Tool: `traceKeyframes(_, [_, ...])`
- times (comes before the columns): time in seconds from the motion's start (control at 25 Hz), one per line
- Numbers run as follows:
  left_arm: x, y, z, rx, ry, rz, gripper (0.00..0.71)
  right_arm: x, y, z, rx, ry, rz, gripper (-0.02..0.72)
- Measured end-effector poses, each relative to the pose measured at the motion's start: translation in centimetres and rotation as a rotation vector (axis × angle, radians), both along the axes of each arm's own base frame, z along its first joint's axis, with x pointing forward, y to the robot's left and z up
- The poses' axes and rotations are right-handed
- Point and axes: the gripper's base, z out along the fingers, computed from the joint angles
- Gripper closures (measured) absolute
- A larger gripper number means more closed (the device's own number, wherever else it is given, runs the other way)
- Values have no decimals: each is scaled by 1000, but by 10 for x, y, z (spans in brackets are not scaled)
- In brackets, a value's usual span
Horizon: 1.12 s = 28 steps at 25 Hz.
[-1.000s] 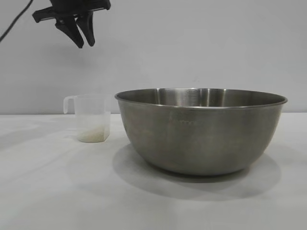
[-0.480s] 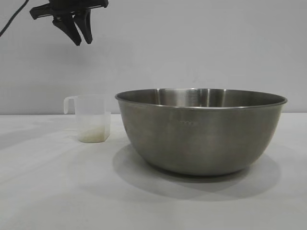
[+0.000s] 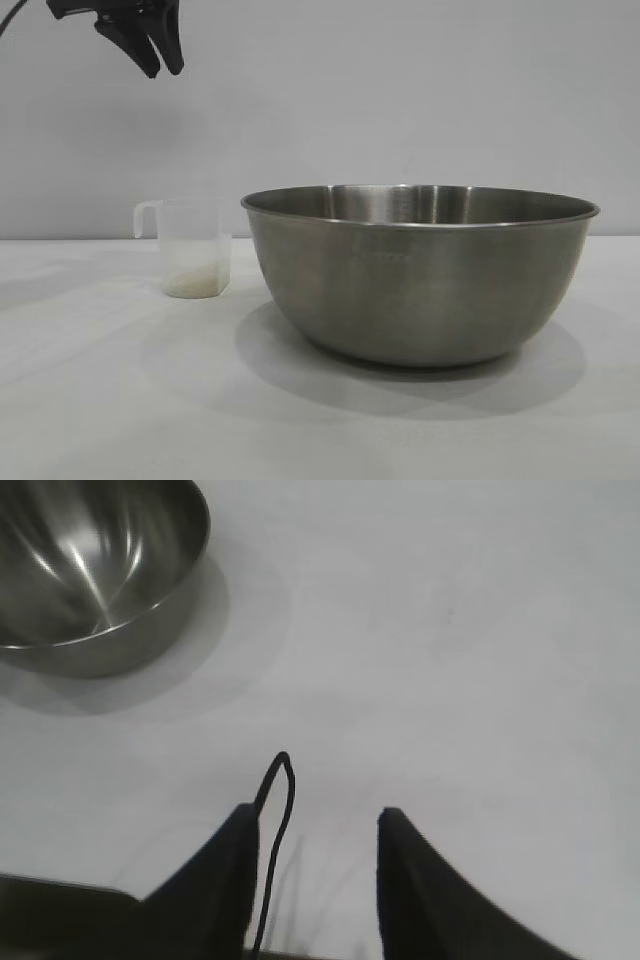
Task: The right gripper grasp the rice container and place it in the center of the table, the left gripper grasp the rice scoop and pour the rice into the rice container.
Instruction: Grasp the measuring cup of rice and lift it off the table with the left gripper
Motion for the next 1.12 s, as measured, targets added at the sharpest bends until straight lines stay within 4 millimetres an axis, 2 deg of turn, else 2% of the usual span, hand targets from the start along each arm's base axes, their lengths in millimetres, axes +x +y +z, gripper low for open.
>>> traceKeyframes(0.12, [-17, 5, 2, -1, -37, 6, 548, 2, 1, 1, 3, -29, 5, 471])
traceKeyframes(0.32, [-44, 12, -13, 9, -48, 13, 548, 7, 3, -3, 7, -48, 15, 471])
traceKeyframes(0.56, [-66, 18, -33, 8, -82, 24, 548, 7, 6, -3, 21, -51, 40, 471])
traceKeyframes(0.68, [-76, 20, -47, 11, -98, 29, 548, 6, 8, -3, 39, -45, 64, 471])
traceKeyframes(0.84, [-90, 23, -76, 16, -117, 35, 548, 5, 10, -3, 55, -40, 76, 471])
traceKeyframes(1.04, [-127, 14, -118, 8, -217, -11, 548, 5, 10, -3, 55, -40, 77, 471])
traceKeyframes(1.12, [-142, 12, -128, -4, -290, -24, 548, 5, 10, -3, 55, -40, 77, 471])
